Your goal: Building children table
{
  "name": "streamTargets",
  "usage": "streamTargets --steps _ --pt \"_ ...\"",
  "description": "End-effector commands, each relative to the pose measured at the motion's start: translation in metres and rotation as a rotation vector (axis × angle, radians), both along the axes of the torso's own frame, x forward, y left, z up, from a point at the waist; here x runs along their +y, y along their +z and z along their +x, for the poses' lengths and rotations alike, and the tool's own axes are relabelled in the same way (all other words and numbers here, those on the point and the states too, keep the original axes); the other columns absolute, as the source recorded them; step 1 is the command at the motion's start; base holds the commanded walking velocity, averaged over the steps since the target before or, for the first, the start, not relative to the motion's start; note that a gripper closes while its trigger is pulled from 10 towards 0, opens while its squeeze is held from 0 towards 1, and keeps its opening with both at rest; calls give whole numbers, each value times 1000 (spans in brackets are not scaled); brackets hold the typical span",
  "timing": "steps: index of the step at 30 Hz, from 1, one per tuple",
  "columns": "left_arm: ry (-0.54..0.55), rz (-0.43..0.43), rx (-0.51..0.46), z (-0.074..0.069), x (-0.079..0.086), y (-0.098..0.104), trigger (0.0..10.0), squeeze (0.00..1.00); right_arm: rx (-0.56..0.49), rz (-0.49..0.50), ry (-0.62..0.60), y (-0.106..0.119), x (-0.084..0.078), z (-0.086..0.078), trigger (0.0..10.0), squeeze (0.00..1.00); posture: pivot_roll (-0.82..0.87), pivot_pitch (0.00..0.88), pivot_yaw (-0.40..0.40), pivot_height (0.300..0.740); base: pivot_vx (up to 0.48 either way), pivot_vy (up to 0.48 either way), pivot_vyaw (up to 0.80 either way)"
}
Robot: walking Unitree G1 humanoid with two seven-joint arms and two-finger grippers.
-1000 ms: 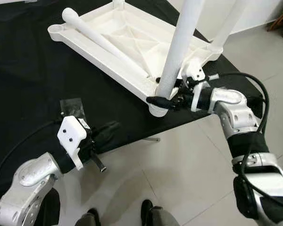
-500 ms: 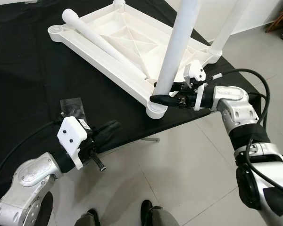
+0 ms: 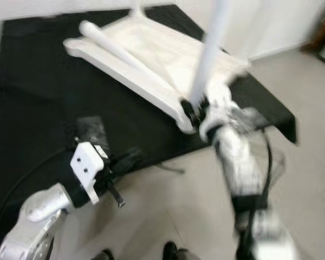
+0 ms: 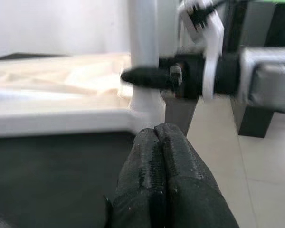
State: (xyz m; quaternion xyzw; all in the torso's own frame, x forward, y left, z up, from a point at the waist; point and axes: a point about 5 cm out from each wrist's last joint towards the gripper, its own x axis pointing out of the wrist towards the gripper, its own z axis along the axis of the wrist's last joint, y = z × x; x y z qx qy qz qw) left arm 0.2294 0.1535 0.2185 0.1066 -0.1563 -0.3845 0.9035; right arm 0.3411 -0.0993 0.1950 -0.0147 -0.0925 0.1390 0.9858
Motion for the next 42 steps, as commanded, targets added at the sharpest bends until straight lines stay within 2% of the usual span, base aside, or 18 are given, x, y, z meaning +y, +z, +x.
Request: streamTargets --steps 1,4,5,7,8,9,14,15,16,18,20,21,22,23,35,36,37,42 --pt "-18 -6 15 1 -2 -3 10000 0 248 -102 44 -52 8 -6 0 0 33 306 -114 740 0 0 0" --pt "-21 -9 13 1 -4 -3 10000 0 211 -124 80 -39 15 3 0 0 37 303 -121 740 0 0 0" --pt "-23 -12 12 1 -5 -4 10000 0 198 -134 70 -33 15 8 10000 0 37 302 -121 740 0 0 0" --pt "-23 -13 13 0 -5 -4 10000 0 172 -135 39 -23 13 14 10000 0 40 300 -119 740 0 0 0" --pt "-22 -12 12 1 -5 -4 10000 0 155 -133 40 -18 11 16 10000 184 40 300 -119 740 0 0 0" --pt "-21 -11 10 1 -4 -4 10000 0 138 -128 37 -13 9 18 10000 1000 40 298 -118 740 0 0 0" --pt "-20 -13 4 3 -4 -2 10000 0 90 -100 63 8 5 19 10000 1000 40 298 -119 740 0 0 0" --pt "-21 -13 4 2 -4 -3 10000 0 73 -102 112 13 5 21 10000 831 39 296 -121 740 0 0 0" --pt "-21 -13 4 2 -4 -3 10000 0 73 -102 112 13 5 21 10000 831 39 296 -121 740 0 0 0" --pt "-22 -14 4 2 -5 -3 10000 0 48 -135 242 20 8 22 10000 0 38 295 -123 740 0 0 0" --pt "-23 -15 4 2 -5 -3 10000 0 41 -157 309 22 10 22 10000 0 38 295 -123 740 0 0 0" --pt "-23 -15 3 3 -5 -3 10000 0 12 -223 501 30 11 21 10000 0 43 293 -122 740 0 0 0" --pt "-23 -15 3 3 -5 -3 10000 0 12 -223 501 30 11 21 10000 0 43 293 -122 740 0 0 0" --pt "-23 -16 2 3 -5 -3 10000 0 -8 -278 625 37 9 20 10000 0 43 293 -122 740 0 0 0" --pt "-20 -14 -3 2 -5 -2 10000 0 17 -446 939 55 -5 26 10000 0 53 296 -123 740 0 0 0" --pt "-20 -14 -3 1 -5 -2 10000 0 25 -443 967 57 -6 28 1804 0 54 297 -124 740 0 0 0" --pt "-18 -13 -3 1 -4 -2 10000 0 31 -436 976 58 -7 30 0 0 54 297 -124 740 0 0 0" --pt "-17 -12 -3 1 -4 -1 10000 0 36 -440 1002 60 -6 33 0 0 57 300 -123 740 0 0 0"
